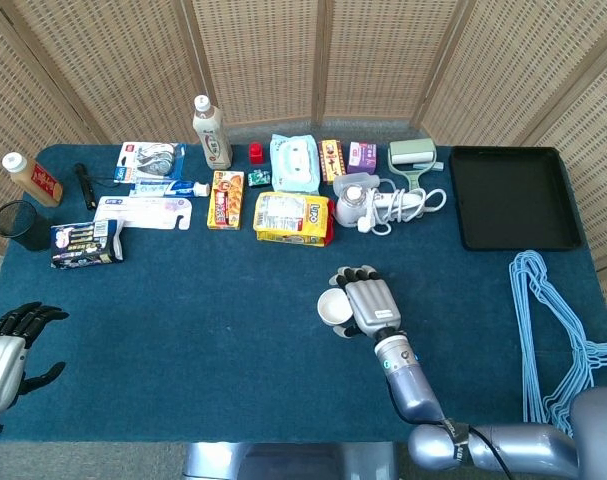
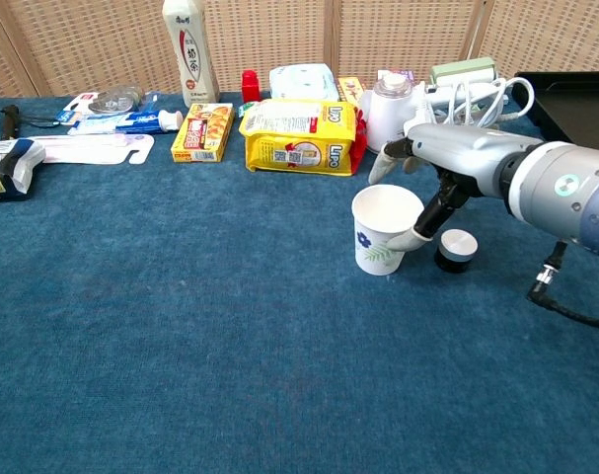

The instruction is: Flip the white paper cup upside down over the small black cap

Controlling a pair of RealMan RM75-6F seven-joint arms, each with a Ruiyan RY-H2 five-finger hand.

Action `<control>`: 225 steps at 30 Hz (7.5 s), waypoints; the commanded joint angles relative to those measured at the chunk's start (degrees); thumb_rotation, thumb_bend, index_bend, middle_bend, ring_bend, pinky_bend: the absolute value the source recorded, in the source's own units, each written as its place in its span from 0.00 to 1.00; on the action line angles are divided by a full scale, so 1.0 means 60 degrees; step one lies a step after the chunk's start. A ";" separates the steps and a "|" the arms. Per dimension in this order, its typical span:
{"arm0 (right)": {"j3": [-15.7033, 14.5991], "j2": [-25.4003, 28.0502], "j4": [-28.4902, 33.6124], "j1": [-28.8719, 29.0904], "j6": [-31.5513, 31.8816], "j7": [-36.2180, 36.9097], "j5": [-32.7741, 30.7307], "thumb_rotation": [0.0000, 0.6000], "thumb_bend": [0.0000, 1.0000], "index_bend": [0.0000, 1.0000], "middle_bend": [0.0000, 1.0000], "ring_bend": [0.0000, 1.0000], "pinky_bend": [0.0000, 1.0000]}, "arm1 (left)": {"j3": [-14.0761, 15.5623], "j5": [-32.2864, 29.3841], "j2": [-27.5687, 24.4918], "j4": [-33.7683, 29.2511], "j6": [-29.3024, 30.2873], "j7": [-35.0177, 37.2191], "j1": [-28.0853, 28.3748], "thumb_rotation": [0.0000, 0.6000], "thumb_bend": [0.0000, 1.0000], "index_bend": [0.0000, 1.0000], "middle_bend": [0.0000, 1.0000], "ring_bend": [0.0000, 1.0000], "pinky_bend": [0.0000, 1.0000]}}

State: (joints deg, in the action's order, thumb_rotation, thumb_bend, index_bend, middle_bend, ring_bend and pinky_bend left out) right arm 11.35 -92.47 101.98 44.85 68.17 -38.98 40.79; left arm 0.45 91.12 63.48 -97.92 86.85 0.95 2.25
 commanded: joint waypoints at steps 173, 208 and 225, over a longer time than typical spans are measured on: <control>-0.0079 0.1300 -0.0702 -0.0937 -0.2859 0.6840 0.5062 0.93 0.24 0.48 0.26 0.20 0.04 | 0.0161 0.0018 -0.0424 0.0296 0.0581 0.0619 -0.0493 1.00 0.18 0.28 0.28 0.17 0.18; 0.0214 0.1294 -0.2914 -0.1448 -0.3621 1.1399 0.5087 0.93 0.23 0.48 0.26 0.20 0.04 | 0.0139 0.0185 -0.0725 -0.0473 0.0694 -0.0135 -0.0525 1.00 0.18 0.28 0.28 0.17 0.18; -0.0426 0.1879 -0.3186 -0.1954 -0.3031 1.1988 0.6207 0.92 0.25 0.20 0.20 0.14 0.00 | 0.0169 0.0347 -0.0841 -0.0654 0.0877 -0.0209 -0.0612 1.00 0.18 0.28 0.28 0.17 0.18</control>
State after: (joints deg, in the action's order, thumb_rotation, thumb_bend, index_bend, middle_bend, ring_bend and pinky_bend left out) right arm 9.23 -81.70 82.66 33.53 49.43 32.81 77.44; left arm 1.45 93.16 58.44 -101.81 92.06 -0.31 -1.40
